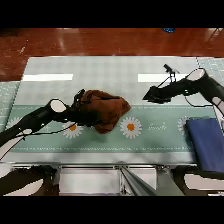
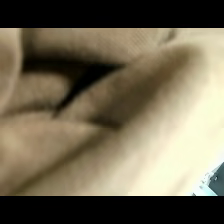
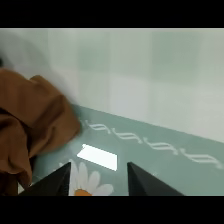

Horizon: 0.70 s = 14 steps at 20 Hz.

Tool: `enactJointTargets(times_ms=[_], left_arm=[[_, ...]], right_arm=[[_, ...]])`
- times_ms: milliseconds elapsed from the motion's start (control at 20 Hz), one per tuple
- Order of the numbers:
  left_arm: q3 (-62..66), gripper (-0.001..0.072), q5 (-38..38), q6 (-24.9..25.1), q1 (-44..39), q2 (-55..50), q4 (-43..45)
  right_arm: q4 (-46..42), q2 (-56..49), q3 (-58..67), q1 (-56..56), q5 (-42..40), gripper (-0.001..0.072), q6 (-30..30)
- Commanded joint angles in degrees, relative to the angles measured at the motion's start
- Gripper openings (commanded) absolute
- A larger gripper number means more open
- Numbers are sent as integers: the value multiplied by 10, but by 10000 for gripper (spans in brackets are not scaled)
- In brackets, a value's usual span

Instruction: Fold the shirts.

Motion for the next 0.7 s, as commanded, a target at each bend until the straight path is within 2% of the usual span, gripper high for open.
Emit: enactJointTargets(times_ms=[0, 600, 650], left_arm=[[10, 19, -41, 17, 19, -2, -1], [10, 19, -41, 17, 19, -2, -1], [10, 19, -41, 17, 19, -2, -1]], right_arm=[[64, -48, -7, 57, -17, 406, -22], [99, -121, 15, 123, -84, 406, -21], [103, -129, 23, 129, -88, 386, -21]])
